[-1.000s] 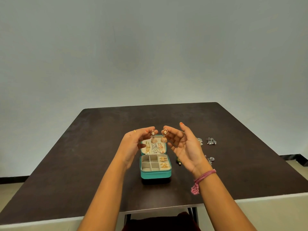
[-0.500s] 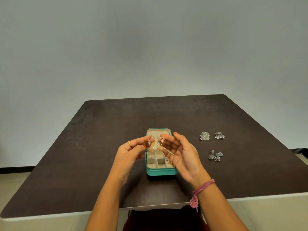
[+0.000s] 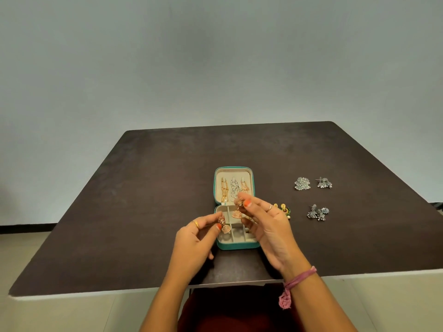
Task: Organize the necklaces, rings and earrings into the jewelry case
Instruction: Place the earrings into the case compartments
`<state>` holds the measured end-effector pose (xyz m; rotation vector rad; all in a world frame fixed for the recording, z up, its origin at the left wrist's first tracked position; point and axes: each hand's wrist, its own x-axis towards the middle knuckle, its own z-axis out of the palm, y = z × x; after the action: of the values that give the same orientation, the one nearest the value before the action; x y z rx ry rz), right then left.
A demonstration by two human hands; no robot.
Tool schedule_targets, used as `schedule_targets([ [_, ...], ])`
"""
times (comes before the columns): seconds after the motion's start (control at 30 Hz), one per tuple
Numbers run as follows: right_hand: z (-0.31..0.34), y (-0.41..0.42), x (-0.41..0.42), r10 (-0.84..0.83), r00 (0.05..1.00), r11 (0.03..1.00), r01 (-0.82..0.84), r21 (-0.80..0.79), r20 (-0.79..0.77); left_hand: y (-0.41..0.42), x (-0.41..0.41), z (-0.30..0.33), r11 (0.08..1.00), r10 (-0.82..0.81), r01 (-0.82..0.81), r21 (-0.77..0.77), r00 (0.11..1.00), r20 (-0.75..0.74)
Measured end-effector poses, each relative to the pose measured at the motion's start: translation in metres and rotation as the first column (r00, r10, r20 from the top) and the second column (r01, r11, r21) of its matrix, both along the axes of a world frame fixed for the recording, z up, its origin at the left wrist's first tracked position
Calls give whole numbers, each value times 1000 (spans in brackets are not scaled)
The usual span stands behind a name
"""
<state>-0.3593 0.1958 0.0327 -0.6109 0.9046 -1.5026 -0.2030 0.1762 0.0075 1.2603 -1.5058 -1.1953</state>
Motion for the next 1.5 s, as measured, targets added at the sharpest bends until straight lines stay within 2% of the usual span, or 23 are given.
schedule_targets([
  [0.2,-6,-1,-2,-15,1000,1000,15,16,-10,9,-5,-5,995,21,-15,-102,998,58],
  [0.43,-9,-2,-3,-22,1000,1000,22,14,19,12,-5,-2,981,-12,56,-184,973,232],
  [0.73,-11,-3,-3,-20,1000,1000,20,15,22,11,-7,-3,990,27,4,-142,976,215],
  [1.13,-12,-3,-4,-13,1000,1000,13,9,14,11,-12,3,996,41,-13,-90,947,319],
  [1.23,-13,-3,-3,-11,1000,1000,11,2,-14,8,-12,0,987,95,-33,-156,906,413],
  [1.33,-15,-3,-3,-24,997,1000,23,-9,-68,4,-10,-5,989,116,-60,-135,884,453],
  [1.5,-13,-2,0,-51,979,999,47,-23,-199,6,-9,-7,991,112,-73,-108,902,416],
])
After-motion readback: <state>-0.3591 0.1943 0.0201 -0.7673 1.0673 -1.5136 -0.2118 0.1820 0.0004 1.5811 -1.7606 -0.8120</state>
